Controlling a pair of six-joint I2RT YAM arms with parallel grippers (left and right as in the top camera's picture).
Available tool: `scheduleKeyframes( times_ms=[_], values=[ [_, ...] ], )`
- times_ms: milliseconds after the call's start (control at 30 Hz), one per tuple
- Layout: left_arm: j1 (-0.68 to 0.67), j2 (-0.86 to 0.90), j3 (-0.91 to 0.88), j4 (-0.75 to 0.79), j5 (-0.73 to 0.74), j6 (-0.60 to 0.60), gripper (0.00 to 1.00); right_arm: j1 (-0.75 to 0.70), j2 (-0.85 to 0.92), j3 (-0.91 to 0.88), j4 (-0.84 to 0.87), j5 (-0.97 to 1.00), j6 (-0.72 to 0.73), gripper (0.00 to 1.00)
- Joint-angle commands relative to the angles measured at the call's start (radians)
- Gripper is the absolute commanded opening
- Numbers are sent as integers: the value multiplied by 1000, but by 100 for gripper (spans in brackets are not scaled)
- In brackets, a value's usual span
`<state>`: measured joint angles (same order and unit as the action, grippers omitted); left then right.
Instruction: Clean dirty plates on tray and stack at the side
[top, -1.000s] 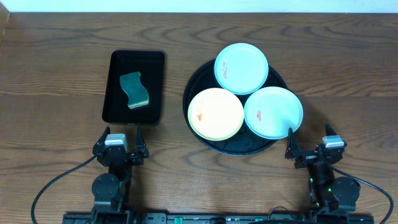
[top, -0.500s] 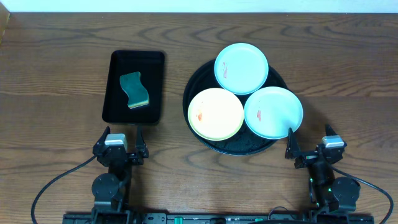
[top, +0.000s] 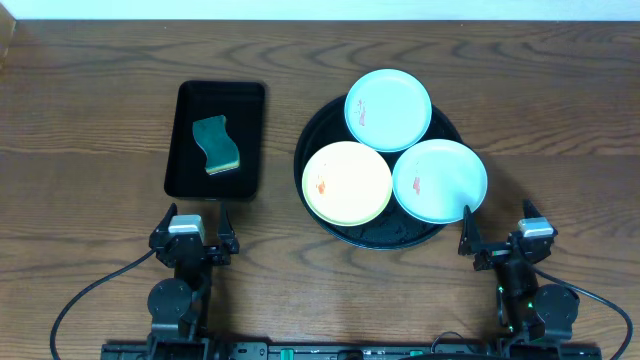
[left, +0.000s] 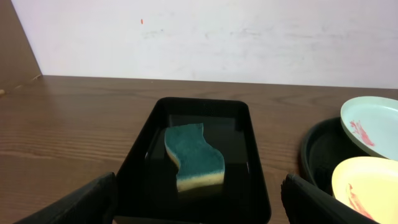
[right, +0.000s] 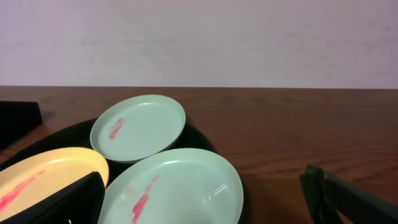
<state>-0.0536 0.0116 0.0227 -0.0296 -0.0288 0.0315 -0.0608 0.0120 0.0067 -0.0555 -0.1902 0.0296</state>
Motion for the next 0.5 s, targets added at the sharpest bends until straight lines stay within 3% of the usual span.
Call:
scheduleKeyframes(
  times_ms=[0,167,300,467],
  values=[
    [-2,-8,-19,-37,0,16,84,-4,-6,0,-5,-9,-1,99],
    [-2,-8,-19,23,33,9,84,-4,-6,0,-5,-9,-1,99],
    [-2,-8,-19,120,220,10,84,-4,-6,0,-5,-9,-1,99],
    [-2,-8,-19,309,235,4,84,-4,-6,0,-5,-9,-1,99]
  ],
)
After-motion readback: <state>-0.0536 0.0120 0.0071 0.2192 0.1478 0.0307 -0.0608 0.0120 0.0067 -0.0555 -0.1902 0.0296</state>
